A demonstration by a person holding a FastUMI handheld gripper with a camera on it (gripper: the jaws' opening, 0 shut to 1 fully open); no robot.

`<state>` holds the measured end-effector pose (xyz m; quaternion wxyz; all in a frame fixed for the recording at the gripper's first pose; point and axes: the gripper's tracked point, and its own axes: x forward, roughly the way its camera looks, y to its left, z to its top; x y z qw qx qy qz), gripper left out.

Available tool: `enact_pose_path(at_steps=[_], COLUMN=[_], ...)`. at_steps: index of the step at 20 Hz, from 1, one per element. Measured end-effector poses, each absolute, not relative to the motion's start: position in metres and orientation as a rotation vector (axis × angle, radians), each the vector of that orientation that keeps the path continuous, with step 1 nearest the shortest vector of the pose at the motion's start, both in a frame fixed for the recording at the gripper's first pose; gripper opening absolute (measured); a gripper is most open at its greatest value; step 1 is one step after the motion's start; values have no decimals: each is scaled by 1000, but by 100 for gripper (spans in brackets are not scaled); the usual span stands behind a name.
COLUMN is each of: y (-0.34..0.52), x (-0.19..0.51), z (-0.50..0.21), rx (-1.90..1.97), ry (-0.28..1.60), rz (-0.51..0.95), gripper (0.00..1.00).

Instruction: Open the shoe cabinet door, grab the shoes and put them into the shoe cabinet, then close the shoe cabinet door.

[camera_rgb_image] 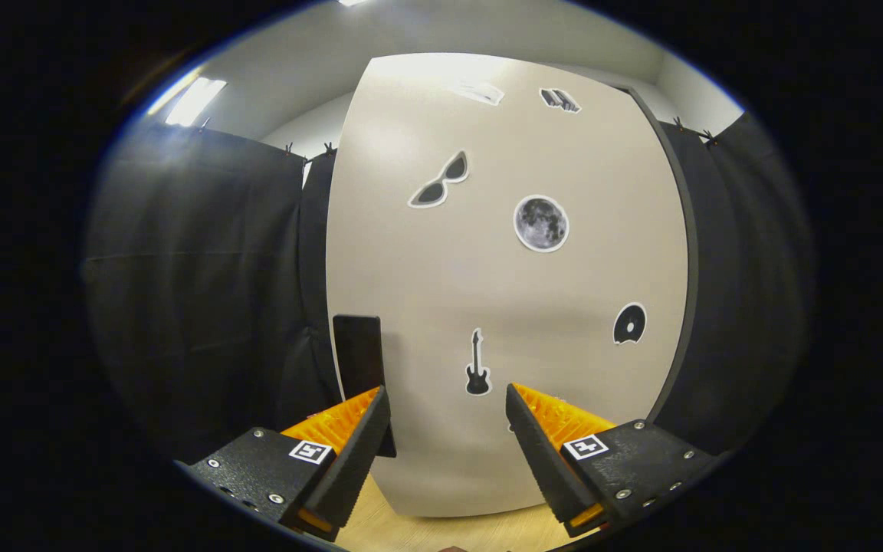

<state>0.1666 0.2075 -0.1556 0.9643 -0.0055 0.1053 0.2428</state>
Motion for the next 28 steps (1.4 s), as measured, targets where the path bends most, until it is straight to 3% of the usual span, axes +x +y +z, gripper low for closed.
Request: enact_pose_path(at_steps=[19,28], y=[92,58], x=[118,125], z=[-11,10], rx=[-84,-15], ry=[-87,-129], rz=[220,119], gripper=[95,95])
